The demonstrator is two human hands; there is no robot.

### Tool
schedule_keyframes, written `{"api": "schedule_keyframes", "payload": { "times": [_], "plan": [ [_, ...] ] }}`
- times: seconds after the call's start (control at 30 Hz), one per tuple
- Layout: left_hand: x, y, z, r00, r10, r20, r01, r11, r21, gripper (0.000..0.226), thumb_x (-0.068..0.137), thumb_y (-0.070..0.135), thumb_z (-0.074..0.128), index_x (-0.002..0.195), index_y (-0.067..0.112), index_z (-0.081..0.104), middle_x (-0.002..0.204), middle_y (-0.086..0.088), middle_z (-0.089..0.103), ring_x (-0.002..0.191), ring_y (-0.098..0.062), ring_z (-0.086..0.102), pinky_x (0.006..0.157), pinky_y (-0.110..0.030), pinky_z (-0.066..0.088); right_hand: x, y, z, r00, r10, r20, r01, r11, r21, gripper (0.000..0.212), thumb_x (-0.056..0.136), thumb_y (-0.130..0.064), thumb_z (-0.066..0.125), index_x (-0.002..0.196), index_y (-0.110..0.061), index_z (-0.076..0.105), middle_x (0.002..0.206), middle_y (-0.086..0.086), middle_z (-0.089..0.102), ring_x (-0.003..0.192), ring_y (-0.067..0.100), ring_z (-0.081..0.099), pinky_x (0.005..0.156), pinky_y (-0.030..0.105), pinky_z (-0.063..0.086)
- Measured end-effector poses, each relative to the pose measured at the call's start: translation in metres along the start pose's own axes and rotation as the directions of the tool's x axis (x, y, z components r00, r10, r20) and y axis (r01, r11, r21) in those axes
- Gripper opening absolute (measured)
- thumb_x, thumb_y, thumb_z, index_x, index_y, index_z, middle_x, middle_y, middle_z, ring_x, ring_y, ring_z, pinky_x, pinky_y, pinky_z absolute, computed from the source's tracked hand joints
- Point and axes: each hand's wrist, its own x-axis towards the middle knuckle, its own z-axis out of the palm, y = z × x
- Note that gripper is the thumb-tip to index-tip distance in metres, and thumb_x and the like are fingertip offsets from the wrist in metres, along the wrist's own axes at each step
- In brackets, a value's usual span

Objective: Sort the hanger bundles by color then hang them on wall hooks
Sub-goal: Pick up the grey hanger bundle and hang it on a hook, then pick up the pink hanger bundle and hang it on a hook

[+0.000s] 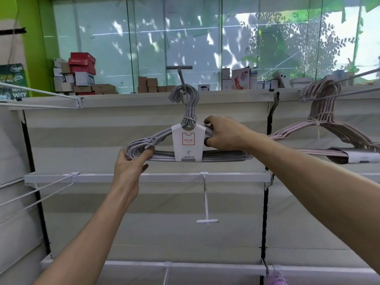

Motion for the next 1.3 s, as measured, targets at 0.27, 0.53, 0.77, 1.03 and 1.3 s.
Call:
{"api": "schedule_keyframes", "payload": {
  "times": [0.27,0.53,0.77,1.03,1.3],
  "plan": [
    [-0.031,0.043,-0.013,0.91,0.415,-0.009,-0.34,0.756,0.56,0.048,0.09,0.038,0.069,0.133,0.023,0.053,0.134,-0.002,0.052,0.116,-0.016,0.051,0.095,-0.031,0.044,-0.048,0.007,-0.012,0.995,-0.084,-0.054,0.073,0.981,-0.18,0.056,0.09,-0.032,0.061,0.141,-0.017,0.043,0.132,0.011,0.053,0.111,0.033,0.055,0.088,0.045,0.047],
    [-0.094,0.084,0.041,0.905,0.423,0.039,-0.402,0.824,0.399,0.008,0.097,0.022,0.06,0.104,0.023,0.063,0.093,0.008,0.064,0.091,-0.017,0.06,0.085,-0.035,0.052,-0.129,0.039,-0.046,0.978,-0.176,-0.116,0.15,0.968,-0.199,0.043,0.095,-0.033,0.055,0.136,-0.021,0.052,0.133,0.004,0.058,0.118,0.027,0.055,0.095,0.047,0.047],
    [-0.156,0.091,0.104,0.918,0.354,0.18,-0.391,0.884,0.256,0.009,0.1,0.016,0.057,0.106,0.016,0.062,0.091,-0.001,0.066,0.077,-0.016,0.063,0.08,-0.04,0.055,-0.202,0.087,-0.079,0.974,-0.125,-0.188,0.1,0.986,-0.137,0.032,0.095,-0.031,0.052,0.126,-0.025,0.059,0.12,-0.004,0.065,0.106,0.021,0.061,0.081,0.04,0.052],
    [-0.243,0.074,0.202,0.829,0.325,0.455,-0.361,0.933,-0.008,0.013,0.1,0.014,0.055,0.095,0.022,0.064,0.076,0.001,0.063,0.066,-0.017,0.062,0.068,-0.034,0.054,-0.336,0.162,-0.107,0.955,0.036,-0.294,-0.074,0.99,-0.118,0.025,0.096,-0.039,0.054,0.115,-0.029,0.065,0.105,-0.016,0.068,0.097,0.015,0.065,0.076,0.036,0.051],
    [-0.382,0.052,0.316,0.638,0.289,0.714,-0.186,0.957,-0.221,0.008,0.093,0.023,0.059,0.096,0.02,0.066,0.076,0.003,0.063,0.069,-0.022,0.064,0.069,-0.035,0.054,-0.492,0.225,-0.14,0.899,0.267,-0.347,-0.331,0.933,-0.139,0.024,0.093,-0.038,0.057,0.112,-0.028,0.067,0.101,-0.015,0.07,0.094,0.012,0.066,0.076,0.035,0.052]
  ]
}}
